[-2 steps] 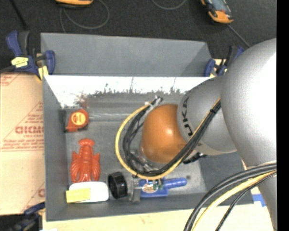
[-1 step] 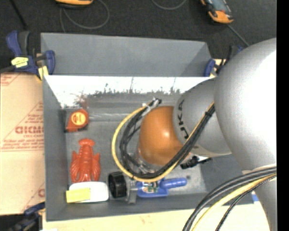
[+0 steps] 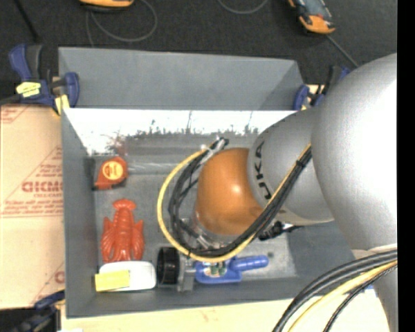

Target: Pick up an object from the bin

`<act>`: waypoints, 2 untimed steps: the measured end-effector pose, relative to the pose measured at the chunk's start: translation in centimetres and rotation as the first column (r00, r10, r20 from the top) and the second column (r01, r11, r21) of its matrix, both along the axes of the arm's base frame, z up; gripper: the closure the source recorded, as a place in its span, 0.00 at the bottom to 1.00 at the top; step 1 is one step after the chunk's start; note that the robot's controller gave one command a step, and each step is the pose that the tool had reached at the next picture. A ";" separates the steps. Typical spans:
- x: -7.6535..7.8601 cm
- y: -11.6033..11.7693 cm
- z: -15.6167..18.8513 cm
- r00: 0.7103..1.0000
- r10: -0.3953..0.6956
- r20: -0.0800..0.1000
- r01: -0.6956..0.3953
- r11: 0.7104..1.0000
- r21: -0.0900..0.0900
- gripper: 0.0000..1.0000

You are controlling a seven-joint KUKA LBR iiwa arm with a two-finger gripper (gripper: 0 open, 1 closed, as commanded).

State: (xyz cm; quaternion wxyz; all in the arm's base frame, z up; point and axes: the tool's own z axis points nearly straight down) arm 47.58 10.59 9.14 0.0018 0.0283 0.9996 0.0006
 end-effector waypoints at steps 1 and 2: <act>0.4 0.0 1.3 0.999 -0.044 -0.002 0.044 0.999 0.001 0.00; 0.4 0.0 1.3 0.999 -0.044 -0.002 0.044 0.999 0.001 0.00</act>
Offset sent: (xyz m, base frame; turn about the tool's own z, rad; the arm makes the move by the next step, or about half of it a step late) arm 0.0023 0.0111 0.0161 0.0637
